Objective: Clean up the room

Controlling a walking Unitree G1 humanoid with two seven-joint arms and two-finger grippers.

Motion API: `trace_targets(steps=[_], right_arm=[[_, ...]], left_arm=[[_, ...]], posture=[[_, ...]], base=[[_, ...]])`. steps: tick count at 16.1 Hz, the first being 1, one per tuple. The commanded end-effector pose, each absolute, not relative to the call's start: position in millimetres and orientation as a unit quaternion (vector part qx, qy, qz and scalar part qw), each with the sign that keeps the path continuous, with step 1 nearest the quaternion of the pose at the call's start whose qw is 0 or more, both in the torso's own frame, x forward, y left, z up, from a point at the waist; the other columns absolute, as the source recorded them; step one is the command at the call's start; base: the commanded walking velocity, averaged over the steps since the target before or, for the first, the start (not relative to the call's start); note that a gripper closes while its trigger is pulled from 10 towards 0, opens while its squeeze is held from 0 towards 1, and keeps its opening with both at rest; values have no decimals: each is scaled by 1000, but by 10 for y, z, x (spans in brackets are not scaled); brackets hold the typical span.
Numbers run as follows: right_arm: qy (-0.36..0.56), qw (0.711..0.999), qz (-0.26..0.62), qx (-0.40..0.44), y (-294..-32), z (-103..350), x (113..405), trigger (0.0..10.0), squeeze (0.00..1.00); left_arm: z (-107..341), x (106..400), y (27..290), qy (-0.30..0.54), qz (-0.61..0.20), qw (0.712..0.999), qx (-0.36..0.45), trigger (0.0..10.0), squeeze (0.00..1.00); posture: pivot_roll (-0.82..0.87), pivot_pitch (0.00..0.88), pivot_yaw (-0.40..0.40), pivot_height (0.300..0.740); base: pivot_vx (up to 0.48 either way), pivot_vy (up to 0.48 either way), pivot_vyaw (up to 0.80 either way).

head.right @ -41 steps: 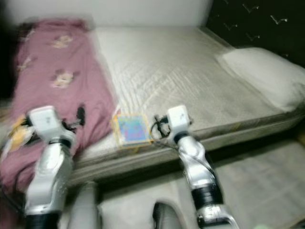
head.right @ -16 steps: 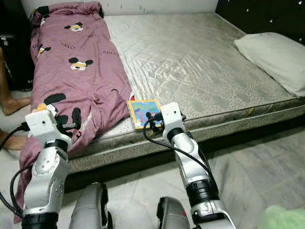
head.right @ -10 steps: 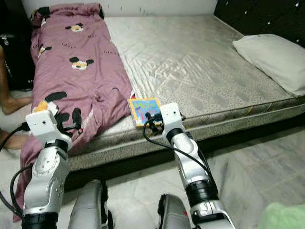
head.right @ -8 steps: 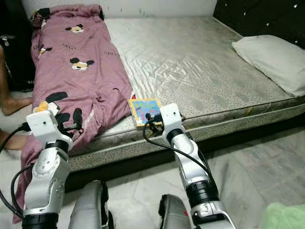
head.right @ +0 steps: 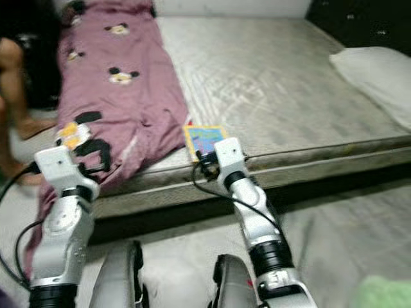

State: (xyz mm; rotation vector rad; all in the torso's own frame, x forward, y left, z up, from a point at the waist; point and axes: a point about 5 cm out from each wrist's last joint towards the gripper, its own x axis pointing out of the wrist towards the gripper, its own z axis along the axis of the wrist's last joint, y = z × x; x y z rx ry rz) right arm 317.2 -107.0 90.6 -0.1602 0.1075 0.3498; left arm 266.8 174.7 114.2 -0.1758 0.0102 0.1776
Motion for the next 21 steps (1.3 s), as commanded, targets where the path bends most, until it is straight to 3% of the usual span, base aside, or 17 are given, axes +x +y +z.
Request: trace_targets(steps=[1, 4, 21], right_arm=[[52, 981, 171, -81, -1120, 923, 3195, 10000, 0], [52, 980, 171, -83, -1123, 918, 3198, 10000, 0], [51, 980, 174, -86, -1127, 915, 3217, 10000, 0]], left_arm=[[1162, 2689, 1687, 2, 75, 993, -91, 10000, 0], [1159, 2690, 1673, 0, 71, 993, -93, 10000, 0], [1145, 2701, 1639, 3, 61, 993, -100, 10000, 0]], posture=[[-40, 0, -67, 615], [-39, 0, -70, 615], [-44, 0, -71, 615]], base=[[0, 0, 0], [0, 0, 0], [308, 0, 0]])
